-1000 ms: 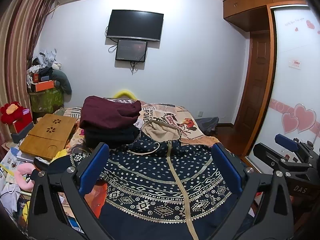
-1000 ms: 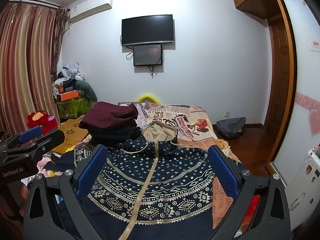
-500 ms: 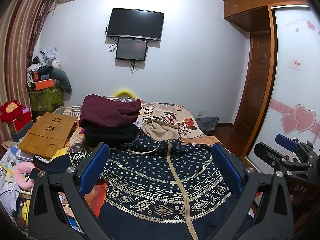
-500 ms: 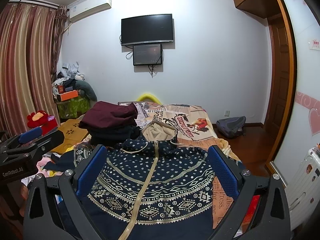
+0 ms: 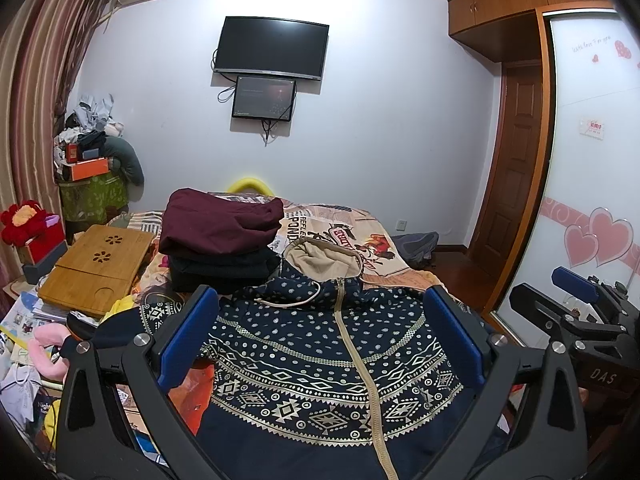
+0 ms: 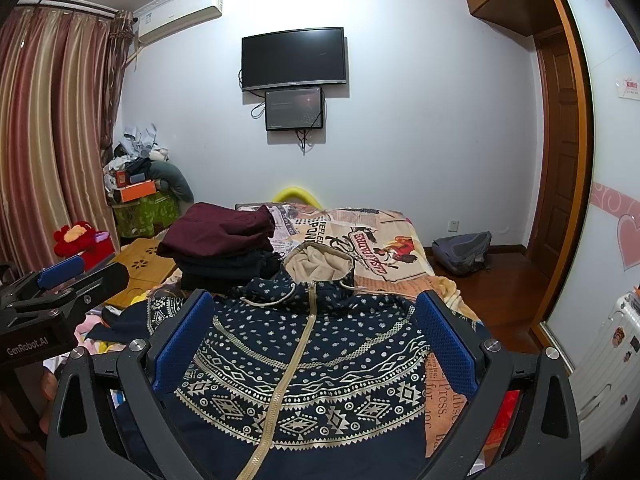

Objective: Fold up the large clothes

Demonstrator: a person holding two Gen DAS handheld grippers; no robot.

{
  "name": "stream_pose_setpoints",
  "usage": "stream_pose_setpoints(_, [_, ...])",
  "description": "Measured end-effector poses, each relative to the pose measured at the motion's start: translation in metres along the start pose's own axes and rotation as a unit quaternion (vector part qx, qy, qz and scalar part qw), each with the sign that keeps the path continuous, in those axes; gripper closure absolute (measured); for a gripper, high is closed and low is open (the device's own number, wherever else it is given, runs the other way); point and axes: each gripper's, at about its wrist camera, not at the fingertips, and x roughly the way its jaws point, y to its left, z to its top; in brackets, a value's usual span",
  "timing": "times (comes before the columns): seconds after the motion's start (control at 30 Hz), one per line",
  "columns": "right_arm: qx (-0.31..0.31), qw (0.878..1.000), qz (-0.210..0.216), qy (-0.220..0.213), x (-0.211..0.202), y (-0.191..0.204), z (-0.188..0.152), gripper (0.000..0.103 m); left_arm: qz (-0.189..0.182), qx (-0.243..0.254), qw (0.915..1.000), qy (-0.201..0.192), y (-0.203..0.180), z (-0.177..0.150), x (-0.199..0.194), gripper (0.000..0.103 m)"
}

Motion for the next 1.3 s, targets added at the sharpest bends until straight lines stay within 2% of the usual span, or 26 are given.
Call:
stream_pose_setpoints(1.0, [0.000, 1.000, 0.001, 0.006, 0.002, -0.001, 0.004, 0.003, 0.007, 0.001, 1.0000, 0.002, 0.002, -0.001, 0.006, 0.000])
stream_pose_setpoints(1.3, [0.006, 1.000, -0.020, 0.021, 0.019, -0.013, 0.006, 0.003, 0.043, 0.001, 0.9991, -0.005, 0.024, 0.007, 0.024, 0.000])
